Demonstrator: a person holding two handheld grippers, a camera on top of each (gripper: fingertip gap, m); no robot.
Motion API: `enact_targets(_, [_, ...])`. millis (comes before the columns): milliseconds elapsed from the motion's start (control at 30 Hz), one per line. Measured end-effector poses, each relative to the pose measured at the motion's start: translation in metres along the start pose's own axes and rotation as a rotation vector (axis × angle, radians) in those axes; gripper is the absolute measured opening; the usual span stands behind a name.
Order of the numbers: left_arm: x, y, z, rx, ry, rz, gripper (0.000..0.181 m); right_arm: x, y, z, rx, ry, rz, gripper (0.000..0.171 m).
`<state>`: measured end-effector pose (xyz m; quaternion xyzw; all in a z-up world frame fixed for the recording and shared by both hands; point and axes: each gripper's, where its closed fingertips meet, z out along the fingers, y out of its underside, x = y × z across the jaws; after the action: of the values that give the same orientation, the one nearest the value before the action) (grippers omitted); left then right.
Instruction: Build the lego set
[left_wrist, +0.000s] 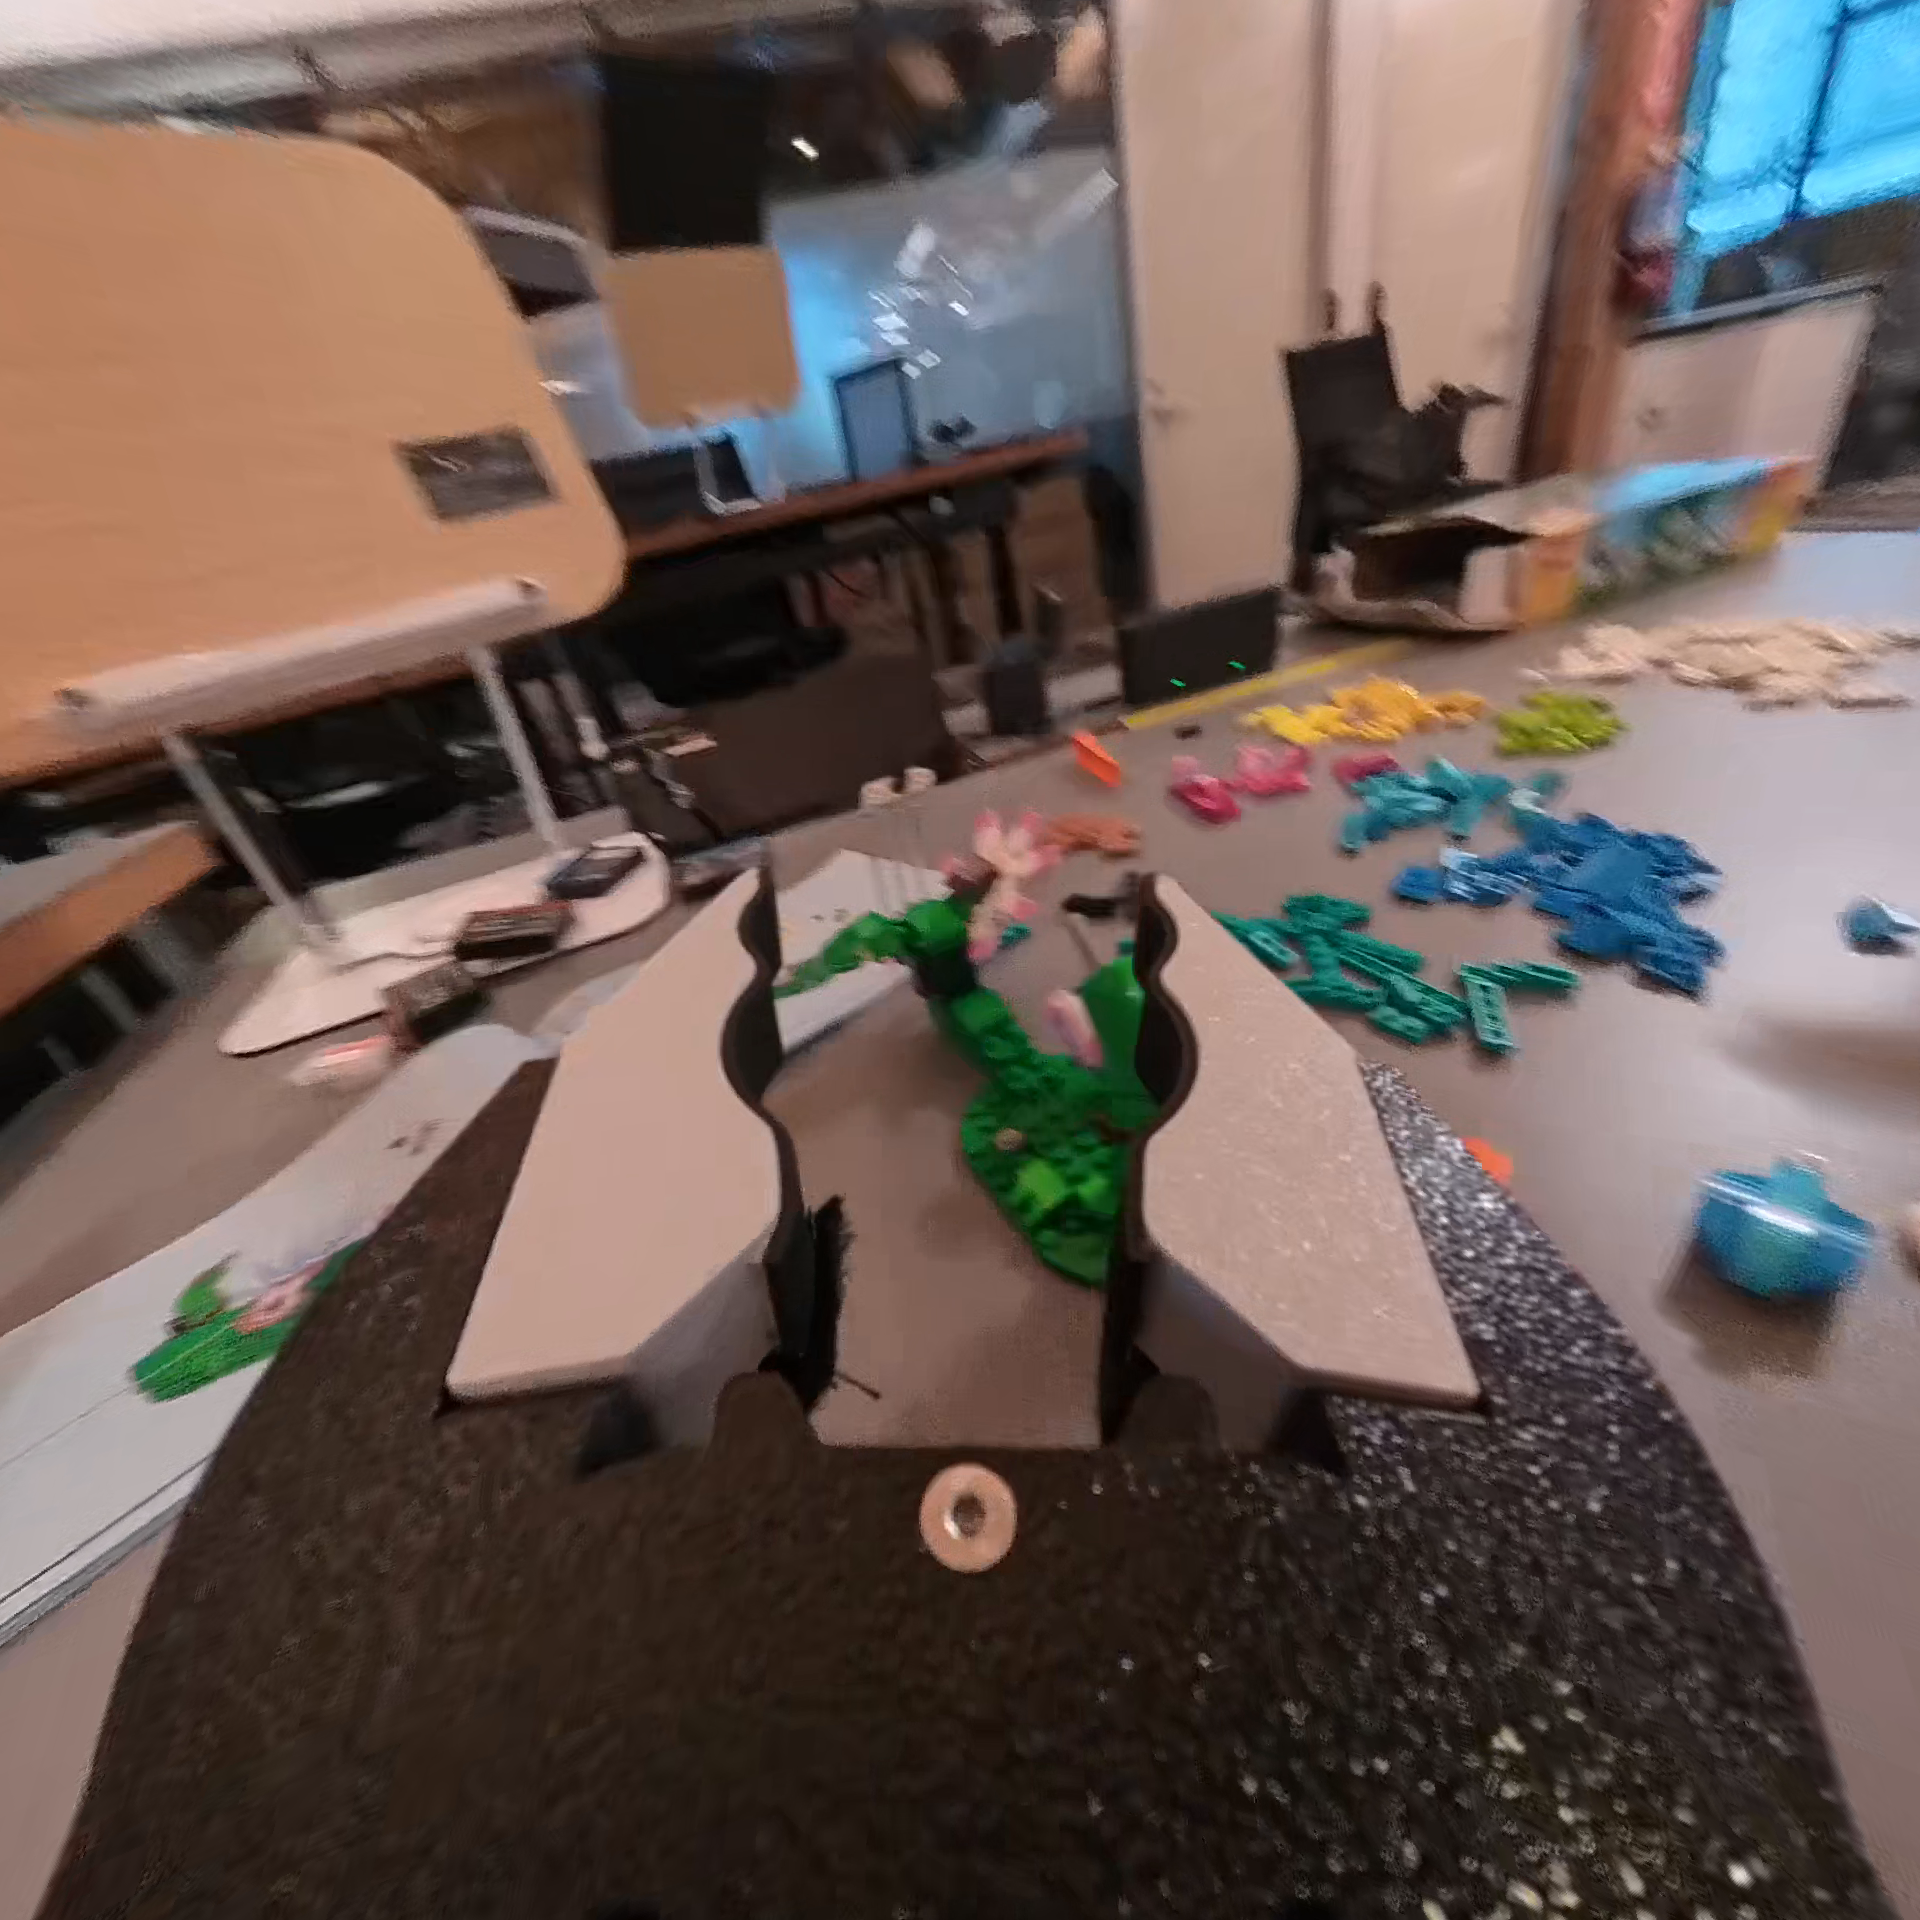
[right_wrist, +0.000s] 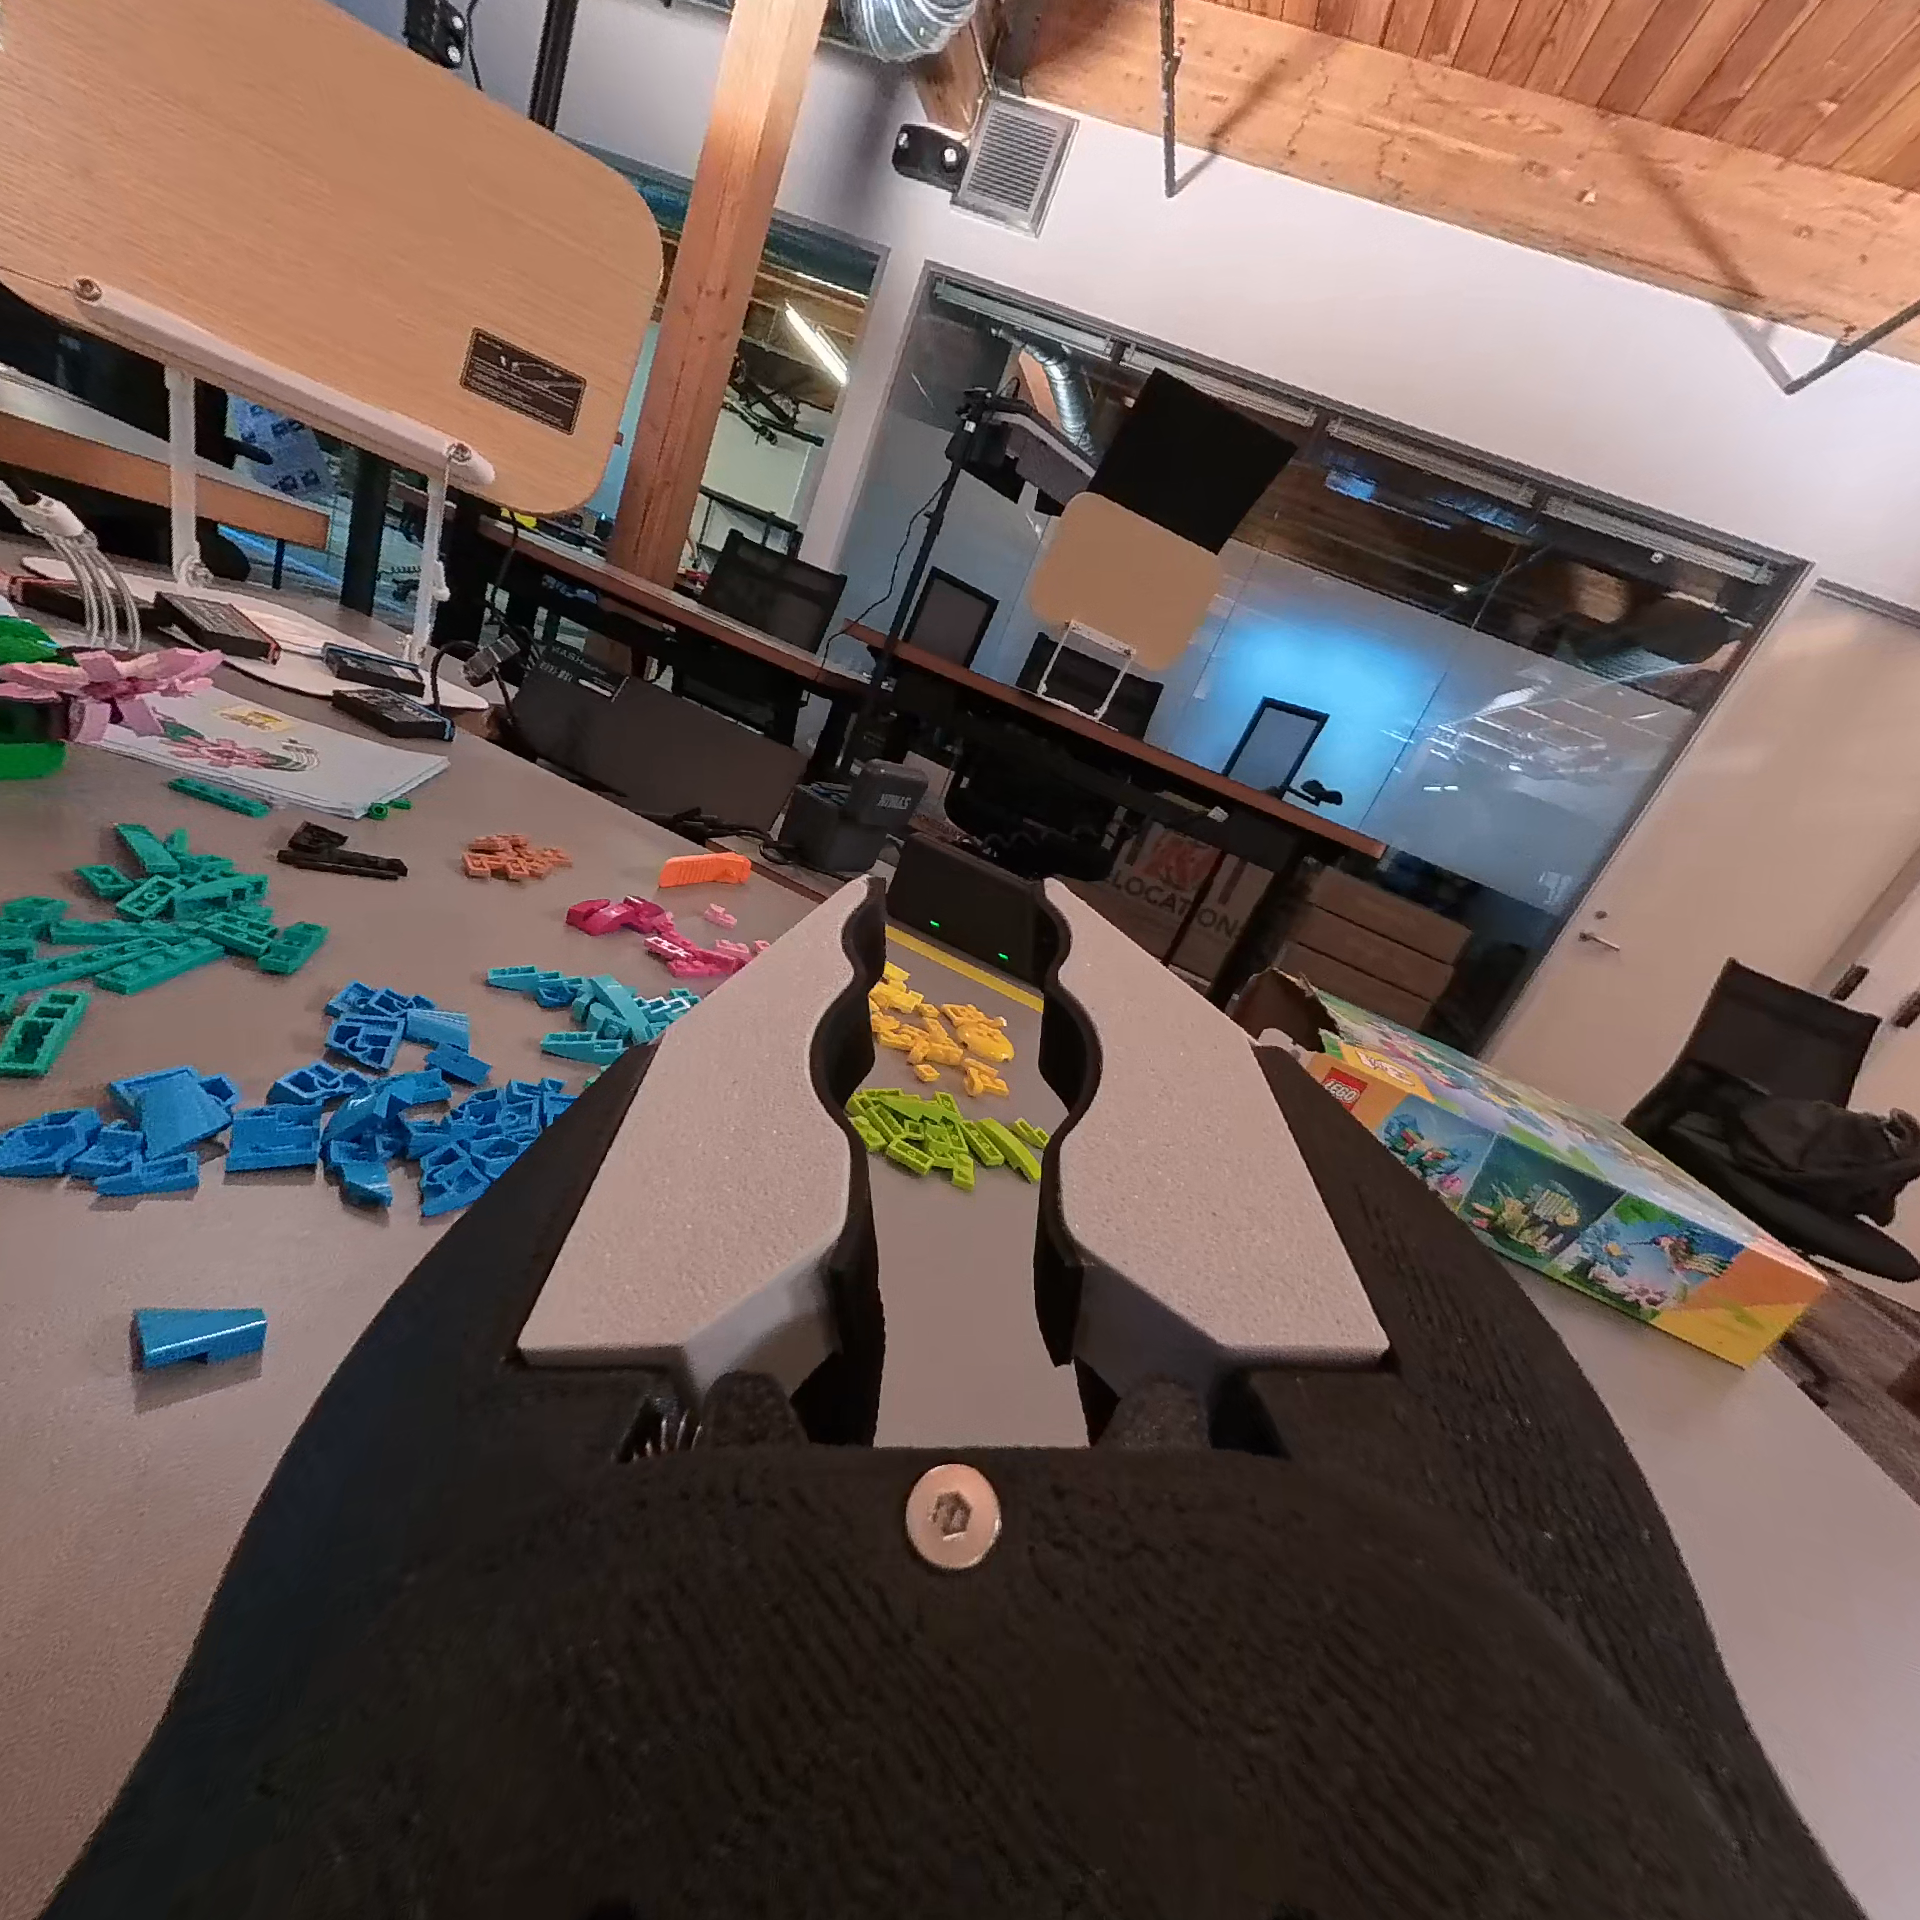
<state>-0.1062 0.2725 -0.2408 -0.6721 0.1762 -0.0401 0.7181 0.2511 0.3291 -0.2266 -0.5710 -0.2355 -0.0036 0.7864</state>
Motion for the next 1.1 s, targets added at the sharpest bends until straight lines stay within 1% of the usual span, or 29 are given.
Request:
enact_targets(100, [0.020,0.002,0.002,-0.081,0.102,-0.060,0.067,0.000,-0.001,0.000,0.003,-0.001,-0.003,0.025])
enact_targets(200, [0.027,0.024,0.007,-0.240,0.165,-0.115,0.063,-0.001,-0.002,0.000,0.006,-0.001,-0.009,0.025])
enact_targets(267, [0.033,0.038,0.010,-0.315,0.219,-0.169,0.058,-0.002,-0.004,0.001,0.014,-0.002,-0.008,0.024])
enact_targets(333, [0.040,0.046,0.012,-0.346,0.273,-0.264,0.055,-0.003,-0.005,0.002,0.017,-0.006,-0.007,0.024])
enact_targets(367, [0.041,0.050,0.013,-0.355,0.282,-0.295,0.050,-0.003,-0.006,0.003,0.018,-0.007,-0.010,0.024])
enact_targets(433, [0.042,0.053,0.014,-0.359,0.277,-0.296,0.039,-0.005,-0.007,0.002,0.023,-0.010,-0.018,0.023])
enact_targets(533, [0.040,0.053,0.017,-0.358,0.225,-0.209,0.021,-0.006,-0.007,0.001,0.022,-0.013,-0.020,0.023])
enact_targets(567, [0.040,0.052,0.018,-0.357,0.207,-0.181,0.017,-0.006,-0.007,0.000,0.021,-0.013,-0.018,0.023])
enact_targets(667, [0.035,0.054,0.019,-0.375,0.132,-0.108,0.016,-0.006,-0.007,-0.001,0.020,-0.013,-0.012,0.022])
enact_targets(800, [0.009,0.057,0.012,-0.401,-0.025,-0.050,0.014,-0.007,-0.007,-0.002,0.019,-0.019,-0.009,0.022])
enact_targets(1100, [-0.039,0.065,-0.018,-0.437,-0.220,-0.090,0.013,-0.008,-0.007,-0.002,0.018,-0.023,-0.005,0.021])
